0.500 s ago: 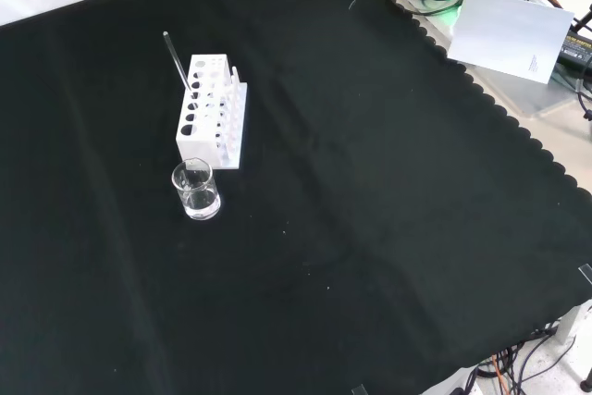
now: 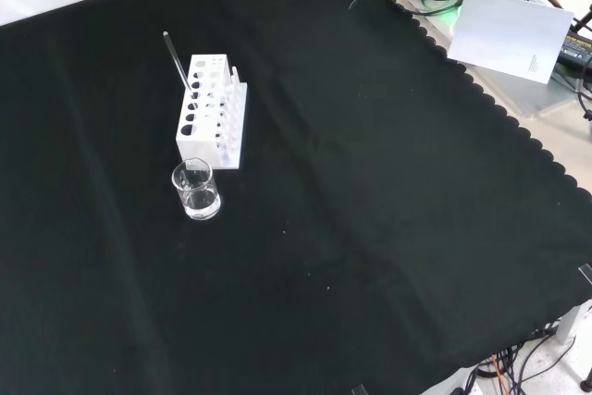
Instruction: Take the glass rod from the white test tube rack.
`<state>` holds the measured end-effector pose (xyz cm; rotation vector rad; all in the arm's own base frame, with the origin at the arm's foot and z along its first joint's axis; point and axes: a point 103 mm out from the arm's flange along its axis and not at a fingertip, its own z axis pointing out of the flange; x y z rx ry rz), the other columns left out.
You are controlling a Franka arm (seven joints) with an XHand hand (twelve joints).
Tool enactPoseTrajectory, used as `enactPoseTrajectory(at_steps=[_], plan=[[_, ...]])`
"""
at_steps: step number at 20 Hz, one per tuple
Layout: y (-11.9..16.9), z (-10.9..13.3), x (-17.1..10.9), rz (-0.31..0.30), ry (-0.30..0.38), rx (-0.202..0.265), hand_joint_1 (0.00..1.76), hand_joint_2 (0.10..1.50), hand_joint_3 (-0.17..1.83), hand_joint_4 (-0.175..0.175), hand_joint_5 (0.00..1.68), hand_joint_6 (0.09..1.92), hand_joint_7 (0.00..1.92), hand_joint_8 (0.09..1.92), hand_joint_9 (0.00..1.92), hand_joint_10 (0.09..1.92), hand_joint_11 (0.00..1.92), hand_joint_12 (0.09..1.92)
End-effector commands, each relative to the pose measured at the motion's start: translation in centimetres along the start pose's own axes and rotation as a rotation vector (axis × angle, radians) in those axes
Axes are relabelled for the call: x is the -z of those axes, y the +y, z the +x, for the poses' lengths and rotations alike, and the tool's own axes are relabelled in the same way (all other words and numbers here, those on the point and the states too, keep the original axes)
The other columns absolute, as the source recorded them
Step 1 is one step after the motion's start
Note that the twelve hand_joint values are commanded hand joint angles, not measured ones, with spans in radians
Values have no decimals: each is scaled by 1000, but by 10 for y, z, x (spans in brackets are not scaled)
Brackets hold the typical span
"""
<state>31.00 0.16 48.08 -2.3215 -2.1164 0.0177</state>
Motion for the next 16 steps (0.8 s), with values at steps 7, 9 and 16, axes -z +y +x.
enactPoseTrajectory(at_steps=[7,9,16], plan=[[35,-4,-9,-17,28,22,462,991,408,-145,105,87,164,922,396,916,180,1435],[44,-7,-10,-17,30,26,463,993,407,-149,127,87,207,942,437,923,195,1436],[88,-22,-29,-1,38,17,468,996,403,-165,227,87,363,985,548,932,255,1431]])
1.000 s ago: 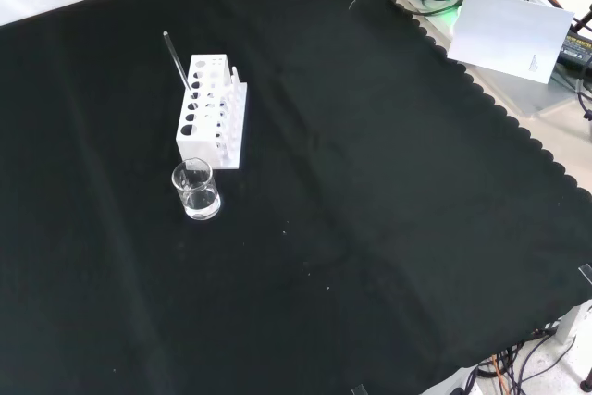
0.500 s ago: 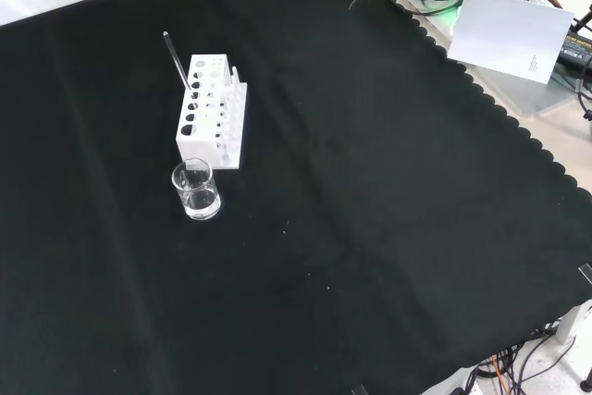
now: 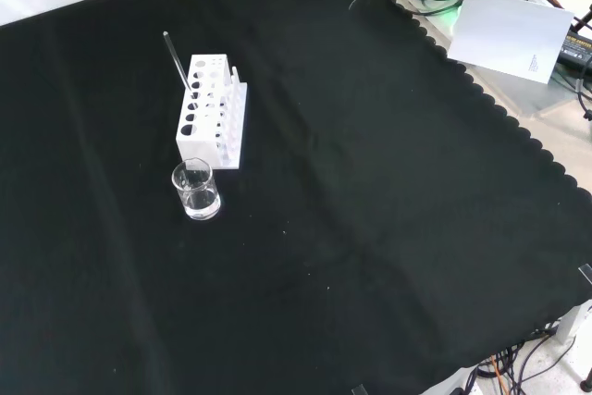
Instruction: Take the glass rod from the white test tube rack.
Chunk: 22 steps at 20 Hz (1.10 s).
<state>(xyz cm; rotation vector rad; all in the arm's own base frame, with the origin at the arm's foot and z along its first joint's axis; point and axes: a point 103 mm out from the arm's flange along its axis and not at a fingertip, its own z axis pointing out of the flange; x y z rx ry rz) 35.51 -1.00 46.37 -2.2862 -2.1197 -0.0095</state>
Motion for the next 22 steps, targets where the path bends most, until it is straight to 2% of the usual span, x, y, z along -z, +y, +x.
enactPoseTrajectory(at_steps=[1,9,16,22], plan=[[47,-17,-13,-10,15,0,469,997,403,-167,240,87,377,989,561,934,265,1431],[98,-34,-39,11,13,-9,476,1002,395,-175,353,90,473,1006,658,937,349,1412],[150,-46,-62,42,15,7,483,1006,390,-175,398,112,516,1015,700,942,399,1403],[189,-50,-76,39,36,30,491,1010,388,-175,410,125,530,1020,756,960,440,1398]])
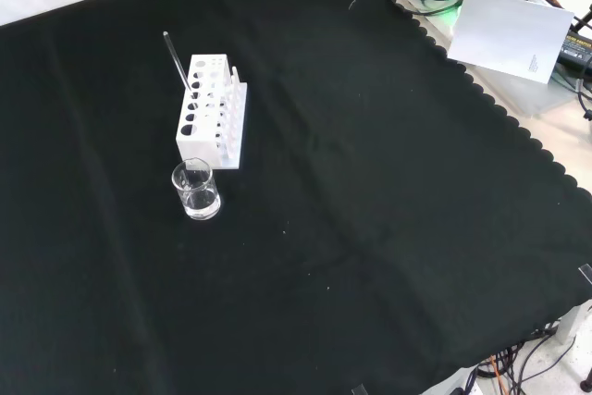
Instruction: Take the glass rod from the white test tube rack.
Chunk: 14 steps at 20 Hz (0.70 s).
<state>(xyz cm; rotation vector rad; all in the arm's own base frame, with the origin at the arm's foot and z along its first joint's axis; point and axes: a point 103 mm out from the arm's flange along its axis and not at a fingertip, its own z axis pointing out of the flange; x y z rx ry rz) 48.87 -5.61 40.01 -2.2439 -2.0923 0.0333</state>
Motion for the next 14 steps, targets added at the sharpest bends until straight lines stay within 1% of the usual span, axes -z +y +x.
enactPoseTrajectory(at_steps=[1,3,7,8,11,14], plan=[[58,-14,-13,-20,27,33,492,1010,387,-175,414,129,535,1022,771,966,447,1397],[70,-14,-18,-16,21,43,494,1013,383,-175,425,165,579,1033,798,981,463,1391],[90,-13,-30,2,15,50,502,1018,373,-175,347,440,642,1074,860,1009,533,1372],[95,-13,-34,9,16,52,503,1017,373,-175,332,483,645,1080,869,1013,545,1370],[114,-14,-49,26,15,63,505,1017,374,-175,316,531,649,1087,891,1022,570,1372],[125,-15,-62,40,17,68,506,1017,376,-175,304,565,651,1094,908,1037,595,1367]])
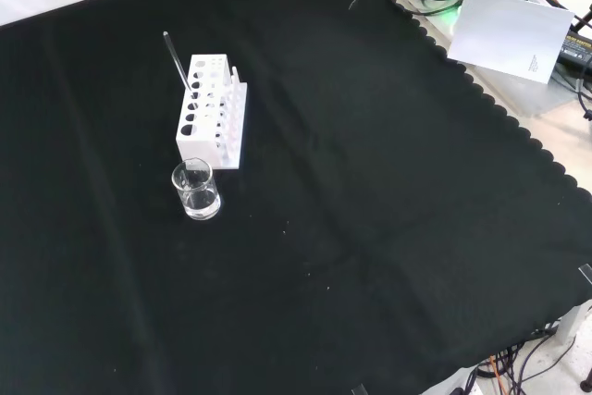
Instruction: Take the glass rod from the white test tube rack.
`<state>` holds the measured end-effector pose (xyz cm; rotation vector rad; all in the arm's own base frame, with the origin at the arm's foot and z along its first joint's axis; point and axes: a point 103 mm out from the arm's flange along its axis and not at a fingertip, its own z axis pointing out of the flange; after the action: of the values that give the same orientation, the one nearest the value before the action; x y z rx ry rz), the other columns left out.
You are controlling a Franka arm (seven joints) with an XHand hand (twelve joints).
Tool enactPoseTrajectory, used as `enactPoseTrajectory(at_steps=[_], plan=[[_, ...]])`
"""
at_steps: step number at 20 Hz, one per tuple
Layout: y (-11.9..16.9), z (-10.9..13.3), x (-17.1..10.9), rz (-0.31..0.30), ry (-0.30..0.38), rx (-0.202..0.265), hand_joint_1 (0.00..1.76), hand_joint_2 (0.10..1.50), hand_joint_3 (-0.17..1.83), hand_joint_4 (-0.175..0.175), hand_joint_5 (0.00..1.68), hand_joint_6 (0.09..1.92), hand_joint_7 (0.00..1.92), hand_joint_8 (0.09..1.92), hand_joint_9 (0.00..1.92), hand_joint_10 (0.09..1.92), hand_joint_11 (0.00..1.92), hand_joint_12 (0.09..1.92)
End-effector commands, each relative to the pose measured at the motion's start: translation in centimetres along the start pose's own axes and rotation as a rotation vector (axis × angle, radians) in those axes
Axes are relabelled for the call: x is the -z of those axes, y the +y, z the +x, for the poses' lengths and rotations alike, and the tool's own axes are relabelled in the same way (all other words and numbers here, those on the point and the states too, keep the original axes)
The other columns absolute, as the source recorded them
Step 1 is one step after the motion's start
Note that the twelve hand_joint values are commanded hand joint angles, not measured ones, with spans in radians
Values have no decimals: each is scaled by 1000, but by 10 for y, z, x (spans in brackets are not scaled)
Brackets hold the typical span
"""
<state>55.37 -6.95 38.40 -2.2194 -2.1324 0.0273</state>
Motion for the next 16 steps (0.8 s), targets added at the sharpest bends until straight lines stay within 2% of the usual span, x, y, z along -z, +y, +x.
enactPoseTrajectory(at_steps=[1,7,16], plan=[[61,-8,-56,54,23,38,506,1017,376,-175,303,570,652,1095,914,1041,602,1368],[67,-12,-72,86,30,40,508,1018,378,-175,306,592,662,1100,949,1071,628,1372],[59,-7,-81,115,12,41,515,1019,382,-175,297,625,691,1112,1012,1144,665,1371]])
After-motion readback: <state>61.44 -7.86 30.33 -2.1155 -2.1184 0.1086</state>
